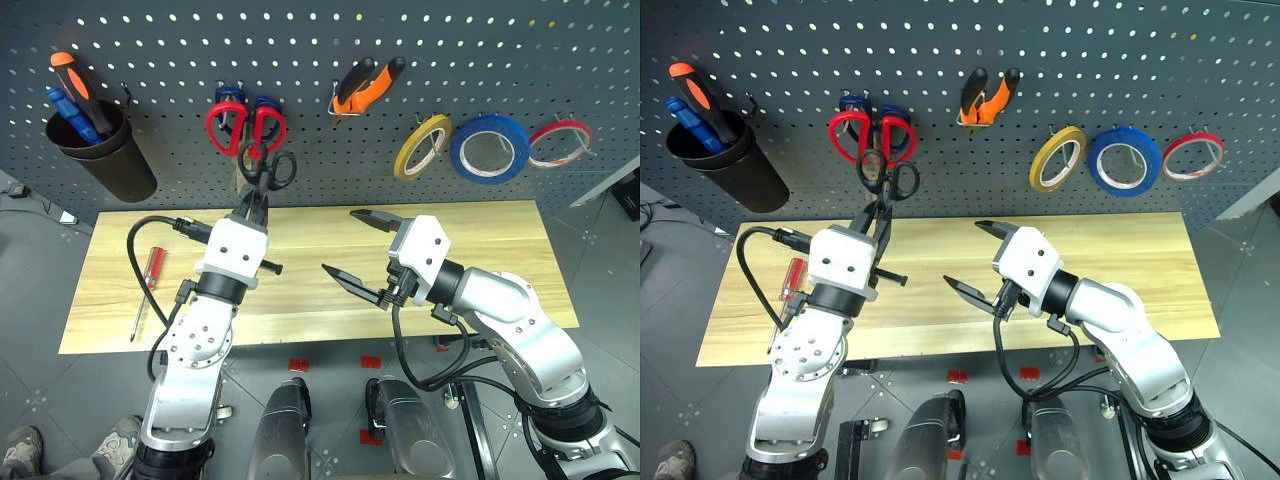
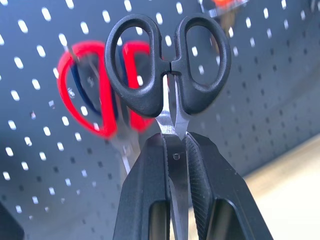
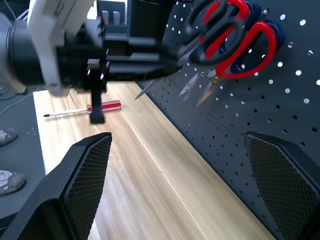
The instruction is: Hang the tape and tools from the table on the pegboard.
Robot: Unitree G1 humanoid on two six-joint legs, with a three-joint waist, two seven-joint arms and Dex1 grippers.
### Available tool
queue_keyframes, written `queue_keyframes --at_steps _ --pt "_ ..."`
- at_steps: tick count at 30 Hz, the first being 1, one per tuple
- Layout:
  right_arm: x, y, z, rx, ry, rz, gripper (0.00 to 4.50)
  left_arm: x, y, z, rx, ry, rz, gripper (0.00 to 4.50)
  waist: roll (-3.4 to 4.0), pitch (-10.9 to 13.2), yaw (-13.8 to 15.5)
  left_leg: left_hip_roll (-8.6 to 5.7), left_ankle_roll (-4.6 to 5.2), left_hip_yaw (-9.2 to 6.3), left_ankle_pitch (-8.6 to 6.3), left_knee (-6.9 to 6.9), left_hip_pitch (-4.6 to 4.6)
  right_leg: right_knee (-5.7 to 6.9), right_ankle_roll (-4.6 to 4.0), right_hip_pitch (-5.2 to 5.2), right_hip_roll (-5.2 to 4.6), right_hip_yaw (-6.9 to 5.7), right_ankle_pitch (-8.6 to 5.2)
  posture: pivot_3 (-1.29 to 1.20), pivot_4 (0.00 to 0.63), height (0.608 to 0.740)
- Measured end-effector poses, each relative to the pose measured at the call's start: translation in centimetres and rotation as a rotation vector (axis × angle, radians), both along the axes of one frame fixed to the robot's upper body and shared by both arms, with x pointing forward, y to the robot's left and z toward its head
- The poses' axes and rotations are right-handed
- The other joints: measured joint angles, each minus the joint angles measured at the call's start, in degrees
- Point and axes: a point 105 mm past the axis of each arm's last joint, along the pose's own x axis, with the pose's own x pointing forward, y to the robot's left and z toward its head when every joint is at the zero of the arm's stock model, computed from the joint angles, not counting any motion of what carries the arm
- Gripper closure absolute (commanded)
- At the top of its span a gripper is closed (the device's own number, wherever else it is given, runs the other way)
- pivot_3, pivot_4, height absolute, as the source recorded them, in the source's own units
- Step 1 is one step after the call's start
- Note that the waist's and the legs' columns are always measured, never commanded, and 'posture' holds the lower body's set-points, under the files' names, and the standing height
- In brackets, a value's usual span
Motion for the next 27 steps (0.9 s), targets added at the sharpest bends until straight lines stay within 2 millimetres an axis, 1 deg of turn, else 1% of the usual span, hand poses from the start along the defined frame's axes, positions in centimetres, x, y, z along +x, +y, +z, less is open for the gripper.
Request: queue_keyframes --at_steps 3,6,9,12,15,18,21,27 --pt "0.2 0.0 -0.1 -0.006 0.000 -0.001 0.00 0.3 0.4 0.8 0.006 -0.020 0.026 4.27 -0.01 -0.03 0.01 0.00 -0.02 0.00 0.01 0.01 0.00 0.01 0.00 0.00 0.00 0.00 0.00 -0.08 0.299 0.740" --pt "0.4 0.0 -0.2 -0.005 0.004 0.002 0.00 0.4 1.3 1.2 0.010 -0.030 0.065 4.27 -0.03 -0.05 0.01 0.00 -0.05 0.00 0.03 0.02 0.00 0.01 0.00 0.00 0.00 -0.01 0.00 -0.08 0.295 0.740" --pt "0.4 0.0 -0.1 -0.003 0.000 0.005 0.00 0.4 1.9 1.4 0.013 -0.037 0.096 4.27 -0.06 -0.07 0.08 0.00 -0.07 0.00 0.04 0.04 0.00 0.02 0.00 0.00 0.00 -0.01 0.00 -0.07 0.292 0.740" --pt "0.5 0.2 0.4 -0.001 -0.022 0.014 0.00 0.4 2.8 1.3 0.006 -0.028 0.132 4.27 -0.08 -0.10 0.10 0.00 -0.10 -0.01 0.07 0.06 0.00 0.05 0.00 0.00 0.00 -0.02 0.00 -0.07 0.292 0.740" --pt "0.9 0.1 0.5 0.006 -0.020 0.008 0.00 0.6 2.8 1.5 -0.002 -0.031 0.133 4.27 -0.10 -0.12 0.28 0.00 -0.11 -0.02 0.10 0.06 0.00 0.07 0.00 0.00 0.00 -0.04 0.00 -0.07 0.289 0.740" --pt "1.1 0.3 0.9 0.013 -0.026 0.011 0.00 1.2 2.8 1.7 -0.020 -0.024 0.137 4.27 -0.11 -0.14 0.55 -0.02 -0.11 -0.02 0.10 0.09 0.00 0.09 0.00 0.00 0.00 -0.03 0.01 -0.08 0.291 0.740" --pt "1.1 0.6 1.4 0.023 -0.041 0.019 0.00 2.0 2.8 1.5 -0.022 -0.009 0.136 4.27 -0.12 -0.16 0.57 -0.01 -0.11 -0.03 0.11 0.10 0.00 0.11 -0.01 0.00 0.00 -0.05 0.01 -0.09 0.292 0.740" --pt "1.4 0.4 1.5 0.030 -0.041 0.006 0.00 2.8 2.7 0.8 -0.024 0.021 0.138 4.27 -0.13 -0.16 0.53 -0.01 -0.11 -0.02 0.11 0.11 0.00 0.12 -0.01 0.00 0.00 -0.05 0.01 -0.09 0.294 0.740"
